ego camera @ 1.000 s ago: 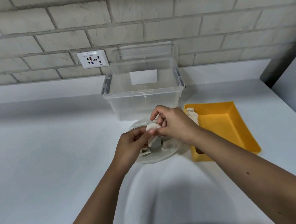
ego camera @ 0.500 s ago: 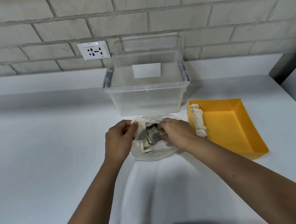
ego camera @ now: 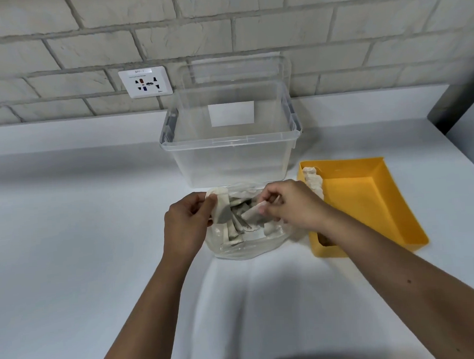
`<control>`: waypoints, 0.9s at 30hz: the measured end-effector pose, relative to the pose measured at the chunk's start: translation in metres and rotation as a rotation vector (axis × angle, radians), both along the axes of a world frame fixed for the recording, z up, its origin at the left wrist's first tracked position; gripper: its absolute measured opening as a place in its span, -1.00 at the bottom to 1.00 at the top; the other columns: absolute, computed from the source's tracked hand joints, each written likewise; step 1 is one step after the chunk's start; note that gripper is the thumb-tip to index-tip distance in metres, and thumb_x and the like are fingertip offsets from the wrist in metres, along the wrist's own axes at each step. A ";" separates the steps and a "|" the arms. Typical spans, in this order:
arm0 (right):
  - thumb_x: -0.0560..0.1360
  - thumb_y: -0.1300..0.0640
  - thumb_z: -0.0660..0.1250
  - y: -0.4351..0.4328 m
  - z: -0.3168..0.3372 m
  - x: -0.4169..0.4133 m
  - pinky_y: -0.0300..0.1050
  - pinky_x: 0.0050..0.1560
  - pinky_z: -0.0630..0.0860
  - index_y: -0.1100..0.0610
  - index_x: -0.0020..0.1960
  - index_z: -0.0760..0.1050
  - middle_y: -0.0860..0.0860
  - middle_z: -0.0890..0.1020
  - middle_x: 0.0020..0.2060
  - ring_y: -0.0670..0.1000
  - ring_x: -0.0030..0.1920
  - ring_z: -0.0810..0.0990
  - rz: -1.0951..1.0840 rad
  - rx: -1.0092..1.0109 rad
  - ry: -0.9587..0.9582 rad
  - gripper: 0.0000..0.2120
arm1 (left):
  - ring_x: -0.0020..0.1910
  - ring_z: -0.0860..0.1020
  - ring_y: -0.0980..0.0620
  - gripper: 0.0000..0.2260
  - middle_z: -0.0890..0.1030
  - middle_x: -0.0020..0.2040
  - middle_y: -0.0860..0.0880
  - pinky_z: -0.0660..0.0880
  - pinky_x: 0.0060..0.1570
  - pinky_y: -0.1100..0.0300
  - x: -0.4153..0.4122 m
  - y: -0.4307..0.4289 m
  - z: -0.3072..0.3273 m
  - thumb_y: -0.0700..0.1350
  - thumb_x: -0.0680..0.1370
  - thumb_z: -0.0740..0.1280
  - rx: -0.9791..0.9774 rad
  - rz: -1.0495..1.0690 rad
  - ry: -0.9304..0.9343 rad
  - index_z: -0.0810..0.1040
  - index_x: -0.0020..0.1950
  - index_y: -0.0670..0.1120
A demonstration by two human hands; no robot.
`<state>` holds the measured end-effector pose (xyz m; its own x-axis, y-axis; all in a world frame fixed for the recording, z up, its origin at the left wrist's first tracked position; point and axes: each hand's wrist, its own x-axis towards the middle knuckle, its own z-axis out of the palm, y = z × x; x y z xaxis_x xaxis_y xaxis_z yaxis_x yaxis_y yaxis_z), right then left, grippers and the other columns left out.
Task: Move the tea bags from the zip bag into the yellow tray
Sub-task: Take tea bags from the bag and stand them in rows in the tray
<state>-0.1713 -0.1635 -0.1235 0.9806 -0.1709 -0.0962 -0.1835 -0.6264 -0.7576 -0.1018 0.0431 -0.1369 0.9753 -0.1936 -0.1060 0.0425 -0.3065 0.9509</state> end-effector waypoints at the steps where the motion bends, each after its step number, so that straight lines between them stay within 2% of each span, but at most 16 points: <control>1: 0.46 0.12 0.47 -0.002 0.009 -0.003 -0.26 -0.29 0.49 0.03 -0.10 0.65 -0.11 0.64 -0.29 -0.11 -0.34 0.59 0.010 0.039 -0.016 -0.97 | -0.16 0.71 -0.04 -0.89 0.73 -0.21 0.00 0.64 0.05 -0.07 0.000 0.000 0.001 -0.06 0.58 0.39 -0.003 -0.008 0.007 0.70 -0.06 -0.01; 5: 0.48 0.16 0.45 -0.005 0.041 -0.008 -0.25 -0.33 0.55 0.02 0.02 0.69 0.02 0.69 -0.28 -0.05 -0.37 0.60 0.118 0.175 -0.046 -0.87 | -0.11 0.71 -0.10 -0.89 0.73 -0.17 -0.06 0.66 -0.01 0.06 -0.001 -0.005 0.004 -0.07 0.58 0.39 -0.029 -0.077 0.039 0.71 -0.04 -0.05; 7: 0.46 0.18 0.47 -0.001 0.051 -0.006 -0.24 -0.31 0.57 0.04 0.04 0.69 0.10 0.69 -0.27 -0.07 -0.38 0.60 0.179 0.165 -0.024 -0.83 | -0.10 0.71 -0.09 -0.87 0.73 -0.16 -0.07 0.65 -0.06 0.14 -0.006 -0.009 0.008 -0.09 0.59 0.38 -0.052 -0.141 0.061 0.71 -0.05 -0.08; 9: 0.42 0.20 0.51 0.006 0.054 -0.003 -0.26 -0.33 0.55 0.05 0.04 0.67 0.08 0.67 -0.28 -0.11 -0.41 0.58 0.188 0.112 -0.032 -0.79 | -0.10 0.71 -0.10 -0.84 0.73 -0.16 -0.10 0.64 -0.10 0.20 -0.012 -0.013 0.012 -0.10 0.61 0.35 -0.076 -0.210 0.082 0.71 -0.03 -0.11; 13: 0.35 0.17 0.57 0.014 0.049 0.003 -0.33 -0.27 0.49 0.03 0.02 0.62 -0.04 0.68 -0.30 -0.21 -0.37 0.58 0.139 0.004 -0.100 -0.72 | -0.15 0.66 -0.22 -0.81 0.70 -0.12 -0.21 0.67 -0.05 0.06 -0.020 -0.016 0.016 -0.10 0.64 0.31 -0.087 -0.280 0.107 0.71 -0.02 -0.09; 16: 0.33 0.17 0.59 0.017 0.044 0.005 -0.31 -0.25 0.51 0.04 0.04 0.60 -0.05 0.68 -0.30 -0.21 -0.37 0.59 0.108 0.010 -0.120 -0.68 | -0.18 0.63 -0.07 -0.80 0.70 -0.16 -0.16 0.65 -0.03 -0.02 -0.023 -0.014 0.017 -0.11 0.64 0.30 -0.133 -0.276 0.162 0.71 -0.01 -0.11; 19: 0.31 0.15 0.60 0.019 0.040 0.006 -0.26 -0.24 0.54 0.05 0.03 0.59 -0.03 0.67 -0.31 -0.19 -0.41 0.58 0.088 0.031 -0.146 -0.66 | -0.14 0.63 -0.07 -0.81 0.69 -0.08 -0.22 0.65 0.03 -0.07 -0.024 -0.009 0.017 -0.08 0.63 0.32 -0.166 -0.299 0.174 0.72 0.02 -0.10; 22: 0.31 0.14 0.60 0.019 0.040 0.008 -0.25 -0.25 0.57 0.07 0.06 0.59 -0.01 0.67 -0.31 -0.15 -0.41 0.60 0.079 0.048 -0.154 -0.64 | -0.07 0.65 -0.15 -0.86 0.68 0.00 -0.25 0.65 0.06 -0.03 -0.024 -0.005 0.017 -0.11 0.58 0.40 -0.167 -0.357 0.181 0.70 0.10 -0.08; 25: 0.37 0.26 0.54 0.018 0.039 0.009 -0.16 -0.22 0.64 0.12 0.12 0.57 0.03 0.68 -0.28 -0.01 -0.36 0.66 0.088 0.107 -0.144 -0.66 | -0.03 0.68 -0.23 -0.84 0.71 -0.05 -0.22 0.63 0.08 -0.08 -0.023 -0.006 0.015 -0.18 0.55 0.43 -0.146 -0.331 0.164 0.68 0.12 -0.09; 27: 0.41 0.26 0.51 0.019 0.038 0.010 -0.10 -0.19 0.66 0.14 0.13 0.57 0.08 0.69 -0.24 0.05 -0.32 0.69 0.062 0.184 -0.142 -0.69 | -0.06 0.69 -0.18 -0.88 0.73 -0.12 -0.15 0.63 0.08 -0.11 -0.020 -0.007 0.013 -0.20 0.56 0.41 -0.108 -0.241 0.111 0.69 0.06 -0.07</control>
<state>-0.1616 -0.1446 -0.0856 0.9946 -0.1020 0.0191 -0.0326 -0.4821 -0.8755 -0.1220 0.0364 -0.1242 0.8833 -0.4347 -0.1755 0.0861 -0.2175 0.9723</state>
